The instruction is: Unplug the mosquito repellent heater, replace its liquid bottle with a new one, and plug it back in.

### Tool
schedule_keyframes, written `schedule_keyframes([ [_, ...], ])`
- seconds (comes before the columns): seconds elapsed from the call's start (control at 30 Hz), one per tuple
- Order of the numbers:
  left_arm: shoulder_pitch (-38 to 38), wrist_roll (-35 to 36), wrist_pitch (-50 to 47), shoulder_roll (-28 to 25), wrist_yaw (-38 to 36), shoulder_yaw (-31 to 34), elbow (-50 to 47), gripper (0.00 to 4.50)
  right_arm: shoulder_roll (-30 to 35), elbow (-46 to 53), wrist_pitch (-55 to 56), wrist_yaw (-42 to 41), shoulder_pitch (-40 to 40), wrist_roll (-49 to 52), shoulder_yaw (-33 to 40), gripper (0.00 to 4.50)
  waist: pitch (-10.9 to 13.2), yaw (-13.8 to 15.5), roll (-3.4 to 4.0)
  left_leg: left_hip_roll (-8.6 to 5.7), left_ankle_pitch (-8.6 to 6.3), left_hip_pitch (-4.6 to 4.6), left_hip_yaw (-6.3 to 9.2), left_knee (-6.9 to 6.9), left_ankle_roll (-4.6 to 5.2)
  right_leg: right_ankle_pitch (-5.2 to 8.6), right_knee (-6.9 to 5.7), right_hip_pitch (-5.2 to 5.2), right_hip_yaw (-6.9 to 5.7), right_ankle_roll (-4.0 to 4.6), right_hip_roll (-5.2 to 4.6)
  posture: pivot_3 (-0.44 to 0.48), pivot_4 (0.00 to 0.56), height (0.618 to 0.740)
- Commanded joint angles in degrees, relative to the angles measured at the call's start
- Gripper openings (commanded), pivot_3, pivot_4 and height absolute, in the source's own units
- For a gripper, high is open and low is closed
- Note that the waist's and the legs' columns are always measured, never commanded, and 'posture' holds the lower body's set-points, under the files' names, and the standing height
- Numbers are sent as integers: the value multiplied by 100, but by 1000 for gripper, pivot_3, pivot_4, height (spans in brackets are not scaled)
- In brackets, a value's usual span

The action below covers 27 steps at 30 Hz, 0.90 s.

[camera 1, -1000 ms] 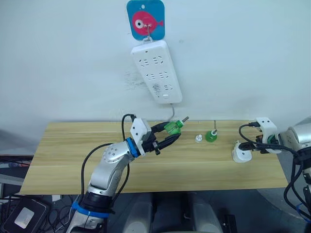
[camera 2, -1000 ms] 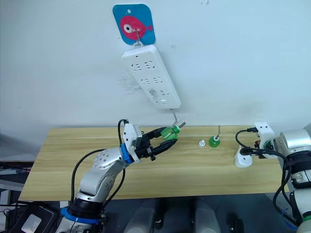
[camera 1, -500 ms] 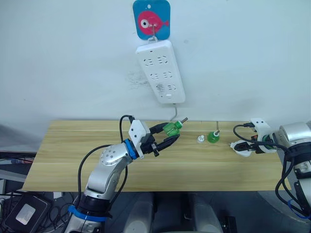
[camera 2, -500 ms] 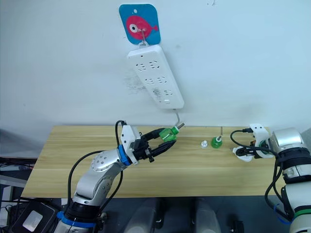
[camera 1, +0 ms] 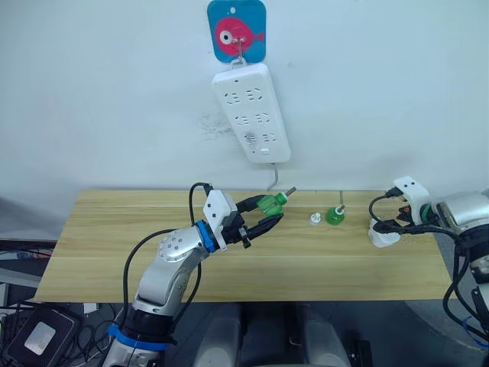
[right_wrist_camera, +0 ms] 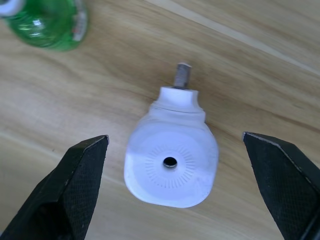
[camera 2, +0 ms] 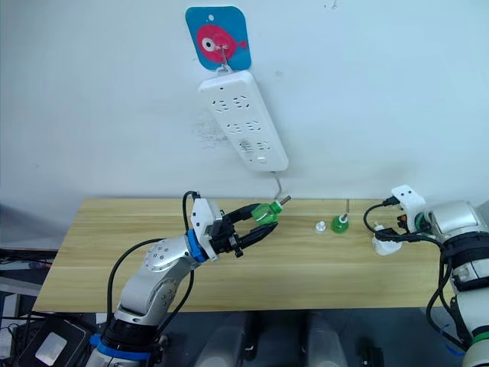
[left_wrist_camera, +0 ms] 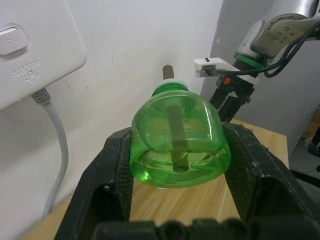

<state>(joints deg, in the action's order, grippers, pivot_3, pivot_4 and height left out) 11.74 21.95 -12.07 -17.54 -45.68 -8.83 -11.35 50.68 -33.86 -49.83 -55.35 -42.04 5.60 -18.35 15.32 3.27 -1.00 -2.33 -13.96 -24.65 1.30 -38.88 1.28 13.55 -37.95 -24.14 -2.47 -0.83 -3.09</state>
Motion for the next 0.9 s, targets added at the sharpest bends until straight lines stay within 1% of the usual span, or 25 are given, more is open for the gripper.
schedule_keyframes([
  [0.03, -40, 35, 73, 60, -17, -103, -292, 2247, 51, -128, -26, -249, -237, -183, -11, 4479, 0, 1, 0, 0, 0, 0, 0, 0, 0, 0, 0, 0, 0, 0, 0, 167, 247, 740],
  [0.3, -72, 41, 45, 52, 28, -117, -324, 2247, -273, -828, -673, -5, -593, -273, 193, 4479, 0, 6, 0, 0, 0, -1, 1, 2, -1, 0, 2, 0, 1, 1, -1, 173, 252, 740],
  [0.67, -68, 10, -2, 52, 56, -158, -361, 2247, -457, -1264, -32, -66, -504, -462, 200, 4479, 0, 4, 0, 0, 0, -2, 1, 3, -1, 0, 6, 0, 0, 1, -2, 173, 252, 740],
  [0.7, -51, 18, -18, 43, 53, -147, -367, 2247, -470, -1326, -15, -78, -511, -484, 193, 4479, 3, 5, -1, 0, 0, -2, 1, 3, -1, 0, 6, -1, 0, 1, -2, 183, 266, 740],
  [0.9, -9, 12, -53, -14, 42, -105, -375, 2247, -540, -1585, 244, -150, -518, -598, 207, 4479, 3, 5, -1, 0, 0, -2, 1, 3, -1, 0, 7, 0, 0, 1, -2, 185, 270, 740],
])
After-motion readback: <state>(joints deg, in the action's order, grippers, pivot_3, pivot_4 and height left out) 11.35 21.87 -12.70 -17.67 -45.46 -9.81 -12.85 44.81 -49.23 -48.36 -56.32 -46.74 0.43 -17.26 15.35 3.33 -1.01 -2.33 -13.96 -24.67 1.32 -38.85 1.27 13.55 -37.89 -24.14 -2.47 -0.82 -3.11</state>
